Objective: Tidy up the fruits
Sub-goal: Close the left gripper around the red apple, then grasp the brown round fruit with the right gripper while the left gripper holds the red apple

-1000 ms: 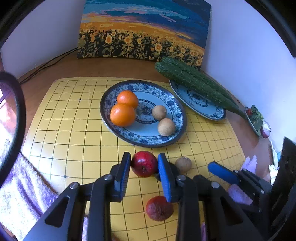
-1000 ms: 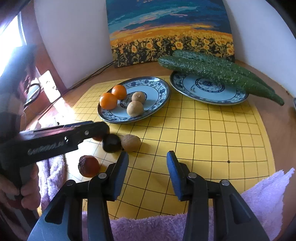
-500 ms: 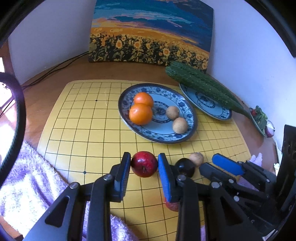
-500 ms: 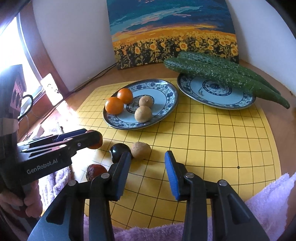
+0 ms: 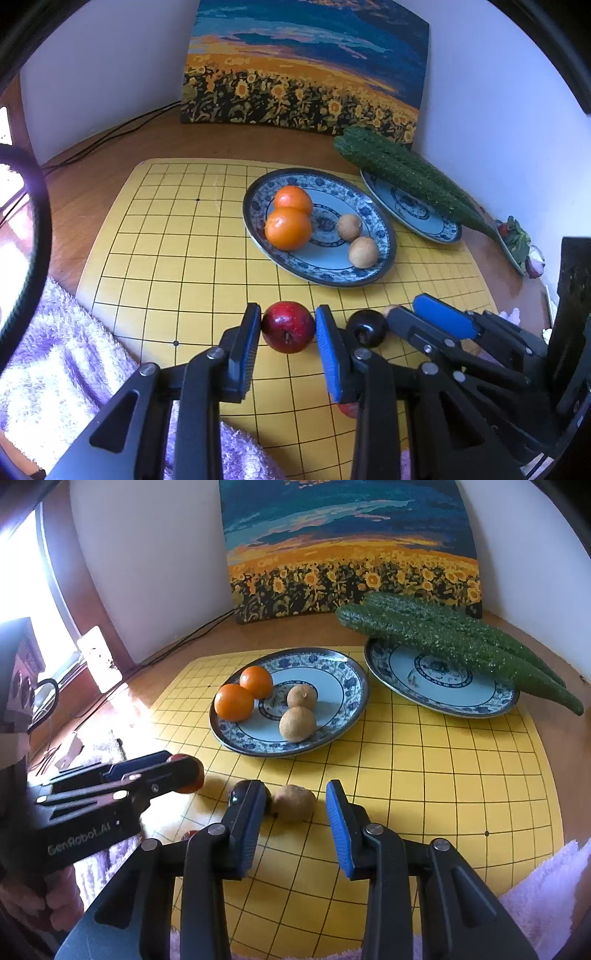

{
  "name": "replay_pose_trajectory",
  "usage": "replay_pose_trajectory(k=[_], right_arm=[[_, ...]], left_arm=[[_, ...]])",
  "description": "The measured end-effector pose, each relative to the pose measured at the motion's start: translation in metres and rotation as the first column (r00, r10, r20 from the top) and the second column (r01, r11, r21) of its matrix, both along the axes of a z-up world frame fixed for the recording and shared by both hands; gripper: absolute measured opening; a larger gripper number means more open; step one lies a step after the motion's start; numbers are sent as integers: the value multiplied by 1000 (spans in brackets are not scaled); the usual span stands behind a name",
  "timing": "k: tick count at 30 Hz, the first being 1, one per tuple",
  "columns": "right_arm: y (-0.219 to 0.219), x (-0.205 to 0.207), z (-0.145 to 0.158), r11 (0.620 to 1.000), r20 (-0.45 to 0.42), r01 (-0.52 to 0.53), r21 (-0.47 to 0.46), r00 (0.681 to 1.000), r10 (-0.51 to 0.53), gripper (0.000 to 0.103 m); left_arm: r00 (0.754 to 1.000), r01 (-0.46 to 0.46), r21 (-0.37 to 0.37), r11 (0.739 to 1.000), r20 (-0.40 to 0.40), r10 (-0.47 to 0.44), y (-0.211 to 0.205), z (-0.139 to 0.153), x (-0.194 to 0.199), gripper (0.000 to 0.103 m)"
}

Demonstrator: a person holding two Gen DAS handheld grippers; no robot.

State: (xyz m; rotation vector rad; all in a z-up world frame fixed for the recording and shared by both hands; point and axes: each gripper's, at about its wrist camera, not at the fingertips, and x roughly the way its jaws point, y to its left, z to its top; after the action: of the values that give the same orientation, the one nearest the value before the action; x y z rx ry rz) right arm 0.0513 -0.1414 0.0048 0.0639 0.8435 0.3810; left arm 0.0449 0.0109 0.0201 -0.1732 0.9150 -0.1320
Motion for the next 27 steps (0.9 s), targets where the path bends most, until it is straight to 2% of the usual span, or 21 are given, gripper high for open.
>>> replay_pose_trajectory(k=[3, 19, 27], right_arm=[[-1, 0, 2, 1000, 0, 11, 15, 1000, -11, 36], [-8, -8, -5, 1000, -5, 10, -25, 1000, -10, 36], [0, -2, -4, 999, 1, -14, -37, 1000, 14, 31]], left_arm=[[1000, 7, -2, 1000, 3, -7, -1, 1, -1, 32], [1000, -1, 7, 1000, 13, 1, -4, 4, -9, 32], [1000, -2, 3, 1000, 9, 2, -4, 4, -7, 32]])
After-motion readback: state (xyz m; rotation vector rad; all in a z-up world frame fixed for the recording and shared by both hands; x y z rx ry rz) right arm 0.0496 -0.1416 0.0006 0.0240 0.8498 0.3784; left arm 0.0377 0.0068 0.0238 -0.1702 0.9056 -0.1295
